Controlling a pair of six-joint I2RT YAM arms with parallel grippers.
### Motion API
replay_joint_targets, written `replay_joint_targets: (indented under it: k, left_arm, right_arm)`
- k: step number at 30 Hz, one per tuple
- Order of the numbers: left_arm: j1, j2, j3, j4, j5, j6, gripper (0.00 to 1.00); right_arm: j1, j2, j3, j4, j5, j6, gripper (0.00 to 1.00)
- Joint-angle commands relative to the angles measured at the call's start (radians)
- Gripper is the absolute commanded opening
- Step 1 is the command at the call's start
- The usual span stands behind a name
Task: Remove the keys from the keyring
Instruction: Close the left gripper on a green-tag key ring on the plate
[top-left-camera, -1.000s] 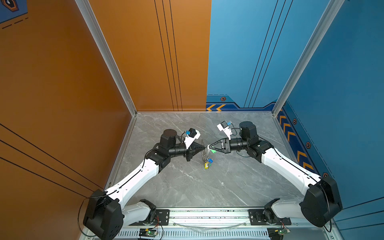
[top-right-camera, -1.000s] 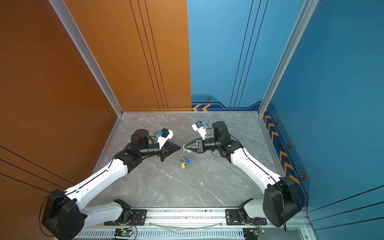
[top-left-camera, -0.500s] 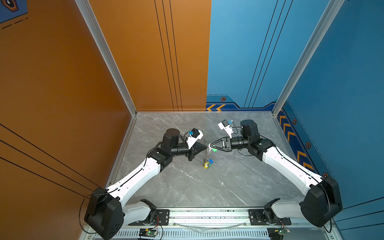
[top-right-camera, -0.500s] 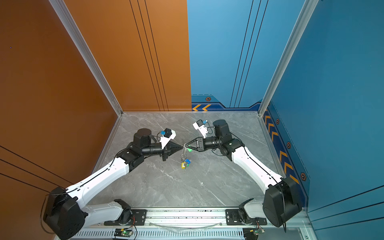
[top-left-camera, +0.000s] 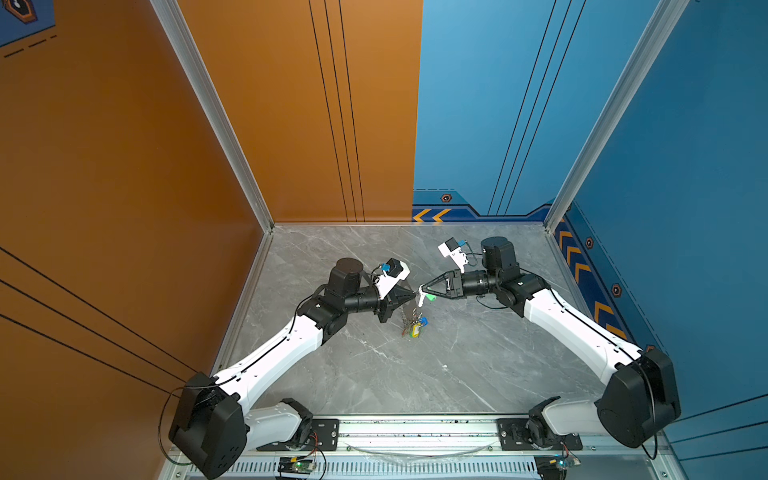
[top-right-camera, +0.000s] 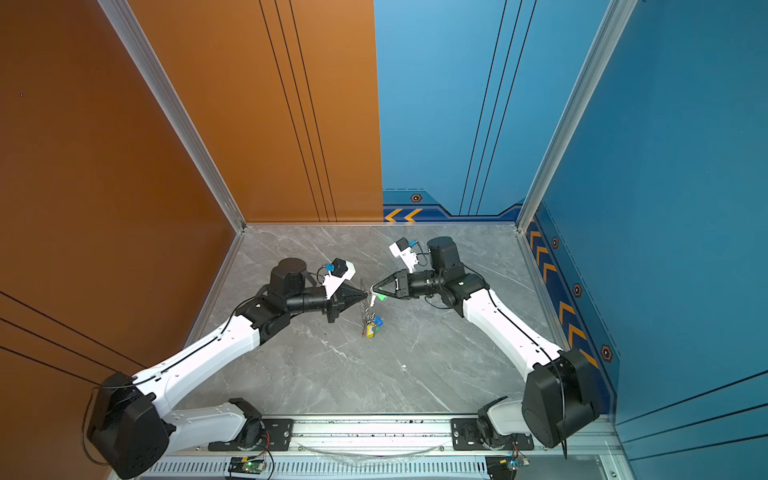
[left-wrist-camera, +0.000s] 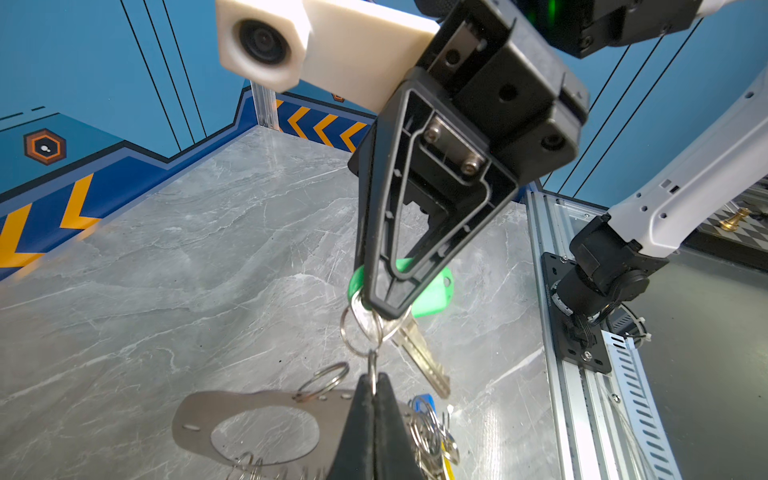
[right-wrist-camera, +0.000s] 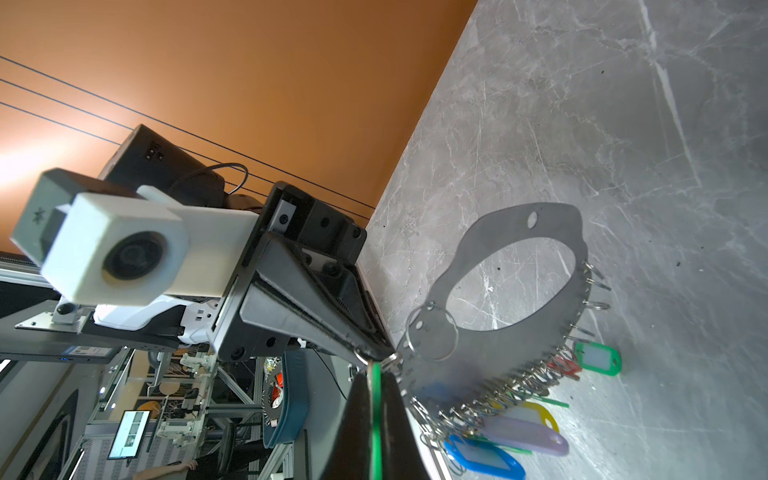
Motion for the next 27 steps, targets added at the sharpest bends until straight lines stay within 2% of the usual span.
replay_joint_targets:
  k: [1, 14, 27]
  left_arm:
    - [-0.022, -0.002, -0.001, -0.118, 0.069, 0.023, 0.00]
    - [-0.025, -0.018, -0.001, -0.103, 0.079, 0.015, 0.00]
    - [0.022, -0.037, -0.062, 0.183, 0.167, -0.187, 0.00]
  right_arm:
    - [-0.070, -0.010, 0.059, 0.077, 0.098, 0.043, 0.00]
    - [-0.101, -0.014, 0.046, 0.052, 0.126, 0.058, 0.00]
    - [-0.085, -0.056, -0.040, 0.082, 0.147, 0.057, 0.00]
